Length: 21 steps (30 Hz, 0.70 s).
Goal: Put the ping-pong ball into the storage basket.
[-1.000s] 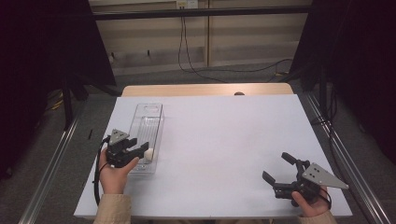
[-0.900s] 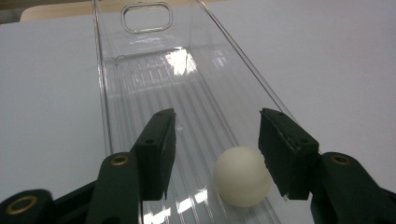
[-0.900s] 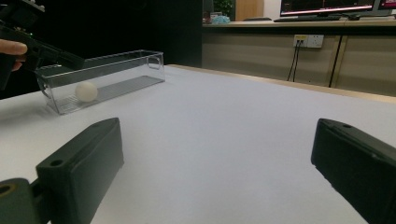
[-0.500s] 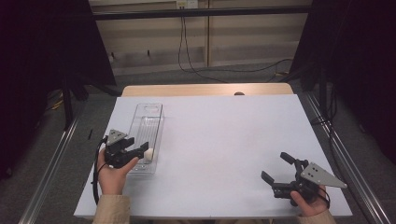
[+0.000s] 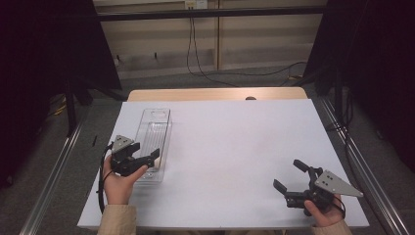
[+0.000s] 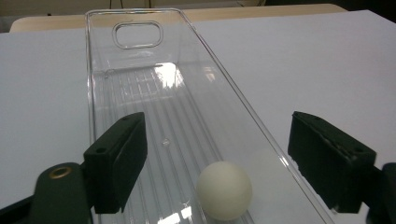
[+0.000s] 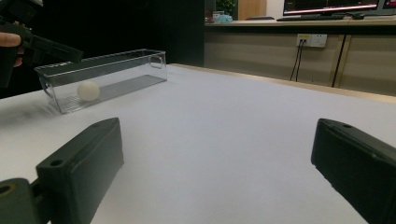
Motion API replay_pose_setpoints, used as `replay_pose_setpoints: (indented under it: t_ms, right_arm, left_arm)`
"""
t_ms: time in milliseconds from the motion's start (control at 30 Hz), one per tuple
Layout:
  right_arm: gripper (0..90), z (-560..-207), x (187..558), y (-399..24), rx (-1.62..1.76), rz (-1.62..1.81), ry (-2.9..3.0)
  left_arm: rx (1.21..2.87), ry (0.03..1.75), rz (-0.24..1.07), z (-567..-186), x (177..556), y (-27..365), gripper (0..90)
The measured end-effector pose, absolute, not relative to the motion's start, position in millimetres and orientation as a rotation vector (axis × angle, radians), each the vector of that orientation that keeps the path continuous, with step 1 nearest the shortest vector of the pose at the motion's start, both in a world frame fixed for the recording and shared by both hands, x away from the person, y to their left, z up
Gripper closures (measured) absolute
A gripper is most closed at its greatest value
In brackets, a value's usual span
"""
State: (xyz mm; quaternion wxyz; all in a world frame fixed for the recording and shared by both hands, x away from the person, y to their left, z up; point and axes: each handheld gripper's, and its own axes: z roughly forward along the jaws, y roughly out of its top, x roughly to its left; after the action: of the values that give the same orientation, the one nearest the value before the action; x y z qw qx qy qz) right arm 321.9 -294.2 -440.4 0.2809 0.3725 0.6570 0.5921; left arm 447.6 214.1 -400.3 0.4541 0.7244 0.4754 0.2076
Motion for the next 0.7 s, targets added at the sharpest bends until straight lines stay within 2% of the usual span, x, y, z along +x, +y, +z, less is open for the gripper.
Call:
replay_pose_setpoints:
  t_ms: [200, 700]
  right_arm:
    - [1.8, -440.1, 320.0, -296.5, 1.004, 1.590, 1.754]
    - [1.8, -440.1, 320.3, -295.4, 0.997, 1.584, 1.759]
  left_arm:
    - [1.785, 1.150, 0.501, -400.6, 447.0, 213.9, 11.9]
    - [1.759, 1.085, 0.510, -399.5, 441.9, 215.1, 4.5]
